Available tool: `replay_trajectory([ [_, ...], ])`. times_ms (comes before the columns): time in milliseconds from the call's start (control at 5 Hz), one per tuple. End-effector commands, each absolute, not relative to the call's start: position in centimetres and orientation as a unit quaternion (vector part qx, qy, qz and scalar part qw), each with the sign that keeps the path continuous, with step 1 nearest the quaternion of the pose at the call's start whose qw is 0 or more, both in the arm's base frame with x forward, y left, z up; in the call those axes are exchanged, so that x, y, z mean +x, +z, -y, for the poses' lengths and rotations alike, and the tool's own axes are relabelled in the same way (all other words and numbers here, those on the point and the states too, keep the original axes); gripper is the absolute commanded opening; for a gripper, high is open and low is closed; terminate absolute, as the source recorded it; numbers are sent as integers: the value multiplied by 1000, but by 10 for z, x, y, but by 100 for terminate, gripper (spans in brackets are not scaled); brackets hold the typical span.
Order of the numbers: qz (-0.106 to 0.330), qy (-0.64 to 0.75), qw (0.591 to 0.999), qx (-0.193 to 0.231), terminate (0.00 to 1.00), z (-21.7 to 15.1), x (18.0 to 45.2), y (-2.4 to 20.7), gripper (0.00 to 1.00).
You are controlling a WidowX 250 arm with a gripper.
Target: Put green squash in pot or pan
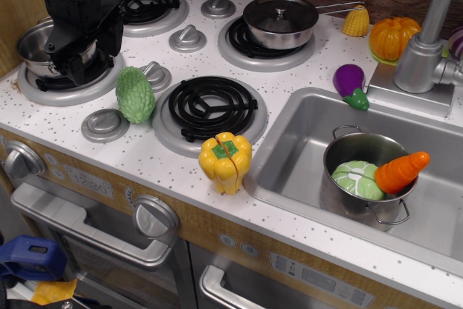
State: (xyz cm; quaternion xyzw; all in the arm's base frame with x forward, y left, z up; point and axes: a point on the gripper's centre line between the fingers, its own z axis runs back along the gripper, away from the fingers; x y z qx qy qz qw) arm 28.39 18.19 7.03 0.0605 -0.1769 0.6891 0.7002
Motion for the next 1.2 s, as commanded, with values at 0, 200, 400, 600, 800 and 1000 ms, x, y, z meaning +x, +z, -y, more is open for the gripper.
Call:
replay_trajectory([
  [0, 177, 689, 700, 60, 0, -182, 284, 70, 100],
  [200, 207, 630, 748, 34, 0, -177, 291, 79, 100],
  [400, 226, 563, 795, 19, 0, -172, 300, 83, 100],
  [600, 215, 501, 838, 17, 0, -172, 303, 78, 100],
  [800, 196, 453, 870, 3, 0, -177, 301, 73, 100],
  [1000, 189, 423, 886, -9, 0, -178, 297, 61, 100],
])
